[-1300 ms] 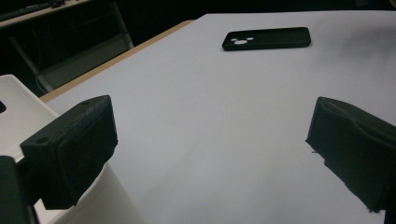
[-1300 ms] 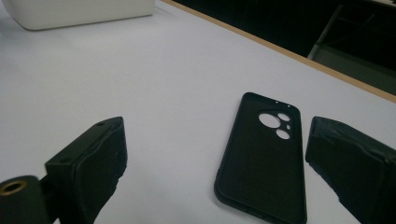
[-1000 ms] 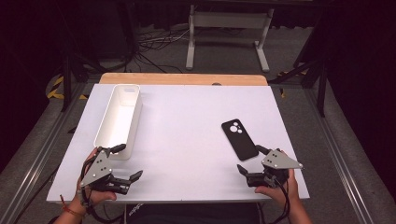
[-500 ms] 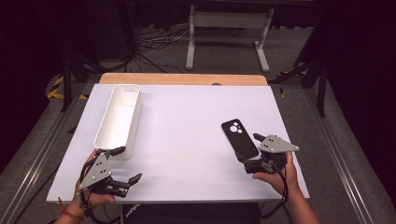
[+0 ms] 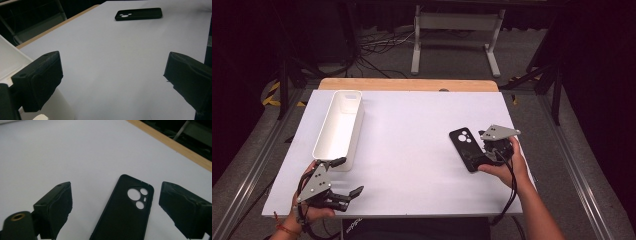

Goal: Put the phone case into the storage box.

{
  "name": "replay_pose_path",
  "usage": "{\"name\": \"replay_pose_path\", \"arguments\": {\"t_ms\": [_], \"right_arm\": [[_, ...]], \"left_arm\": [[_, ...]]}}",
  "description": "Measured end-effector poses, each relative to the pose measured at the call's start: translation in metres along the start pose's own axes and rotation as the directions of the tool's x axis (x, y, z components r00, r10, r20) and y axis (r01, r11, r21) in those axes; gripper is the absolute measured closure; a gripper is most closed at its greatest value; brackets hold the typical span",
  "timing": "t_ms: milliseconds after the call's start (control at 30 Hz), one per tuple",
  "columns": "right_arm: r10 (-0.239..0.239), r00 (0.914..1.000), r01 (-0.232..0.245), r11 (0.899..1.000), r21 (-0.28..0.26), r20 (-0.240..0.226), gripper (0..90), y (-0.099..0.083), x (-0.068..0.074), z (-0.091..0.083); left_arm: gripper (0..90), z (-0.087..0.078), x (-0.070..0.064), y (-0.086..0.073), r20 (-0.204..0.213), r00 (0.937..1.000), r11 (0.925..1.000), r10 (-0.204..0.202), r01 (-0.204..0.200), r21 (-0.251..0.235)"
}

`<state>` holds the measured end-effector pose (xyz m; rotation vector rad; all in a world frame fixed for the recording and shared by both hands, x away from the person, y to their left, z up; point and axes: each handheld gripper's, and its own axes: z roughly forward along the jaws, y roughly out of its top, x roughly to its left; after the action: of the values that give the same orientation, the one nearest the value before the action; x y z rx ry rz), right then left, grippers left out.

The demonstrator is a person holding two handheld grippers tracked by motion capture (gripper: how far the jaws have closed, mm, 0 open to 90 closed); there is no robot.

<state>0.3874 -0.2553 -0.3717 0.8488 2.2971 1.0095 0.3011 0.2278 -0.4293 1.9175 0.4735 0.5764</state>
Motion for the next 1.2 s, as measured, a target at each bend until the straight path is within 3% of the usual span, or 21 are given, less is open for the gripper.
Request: {"name": "replay_pose_path", "arguments": {"t_ms": [200, 667, 800, 1000, 1200], "right_arm": [[0.018, 0.9994, -0.015, 0.997, 0.076, -0.030, 16.0, 0.005, -0.011, 0.019], [0.031, 0.9994, -0.034, 0.986, 0.163, 0.018, 25.5, 0.012, -0.041, 0.051], [0.035, 0.9990, -0.040, 0.979, 0.201, 0.028, 33.6, 0.014, -0.048, 0.064], [0.069, 0.9971, -0.075, 0.971, 0.229, 0.031, 35.3, 0.018, -0.059, 0.076], [0.083, 0.9944, -0.099, 0.947, 0.307, 0.065, 41.1, 0.017, -0.068, 0.092]], "left_arm": [[2.5, 0.000, 0.000, 0.000, 0.004, 1.0000, 1.0000, -0.003, 0.003, 0.006], [2.7, 0.001, 0.001, 0.000, 0.002, 1.0000, 1.0000, -0.003, 0.003, -0.003], [2.8, 0.001, 0.000, 0.000, 0.008, 1.0000, 1.0000, -0.005, 0.005, -0.002], [2.9, 0.003, 0.000, 0.000, 0.017, 0.9999, 1.0000, -0.002, 0.002, 0.002], [3.0, 0.003, 0.000, 0.000, 0.020, 0.9998, 1.0000, -0.003, 0.003, 0.006]]}}
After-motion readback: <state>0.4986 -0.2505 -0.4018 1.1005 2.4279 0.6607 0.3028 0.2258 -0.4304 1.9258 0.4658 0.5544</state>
